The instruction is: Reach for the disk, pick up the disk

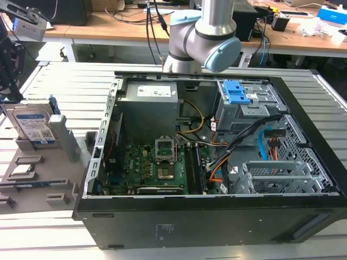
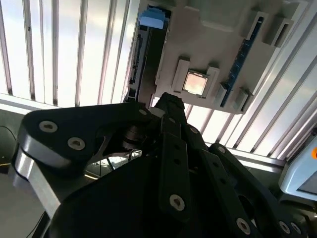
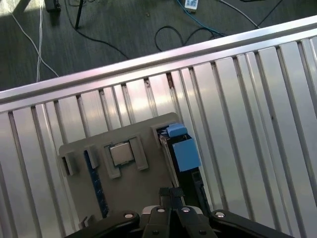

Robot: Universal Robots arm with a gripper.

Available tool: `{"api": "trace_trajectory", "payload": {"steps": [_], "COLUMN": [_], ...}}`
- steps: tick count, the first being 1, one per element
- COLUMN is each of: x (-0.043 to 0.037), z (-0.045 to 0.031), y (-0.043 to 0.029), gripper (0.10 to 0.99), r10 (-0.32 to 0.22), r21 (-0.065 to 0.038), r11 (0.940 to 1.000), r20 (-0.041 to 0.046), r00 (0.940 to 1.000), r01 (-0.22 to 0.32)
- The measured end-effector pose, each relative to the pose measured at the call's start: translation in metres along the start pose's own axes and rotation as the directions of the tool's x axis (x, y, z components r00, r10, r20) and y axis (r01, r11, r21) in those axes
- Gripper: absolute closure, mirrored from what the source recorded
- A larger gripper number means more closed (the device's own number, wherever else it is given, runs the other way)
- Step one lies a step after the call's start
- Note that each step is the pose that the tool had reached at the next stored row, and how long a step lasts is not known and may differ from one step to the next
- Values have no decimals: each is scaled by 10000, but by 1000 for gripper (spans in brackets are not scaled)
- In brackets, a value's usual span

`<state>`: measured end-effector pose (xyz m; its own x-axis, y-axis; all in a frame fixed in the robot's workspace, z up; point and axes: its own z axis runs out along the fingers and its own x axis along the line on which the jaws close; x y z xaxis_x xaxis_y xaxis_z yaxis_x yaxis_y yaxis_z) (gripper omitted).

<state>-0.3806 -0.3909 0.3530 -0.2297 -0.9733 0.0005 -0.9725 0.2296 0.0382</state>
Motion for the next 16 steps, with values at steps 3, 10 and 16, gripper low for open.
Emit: {"api": "trace_trajectory", "payload": {"steps": [3,10,16], "x": [0,0,0], "z": [0,0,0], "y": [0,0,0], "gripper": [980,980,980], "r10": [-420,-1232,-1749], "r21": [0,-3,-5], "r11": [9991,9924,9846], "r20": [-16,-47,-67], "r00": [9991,9924,9846], "r01": [420,1232,1749]}}
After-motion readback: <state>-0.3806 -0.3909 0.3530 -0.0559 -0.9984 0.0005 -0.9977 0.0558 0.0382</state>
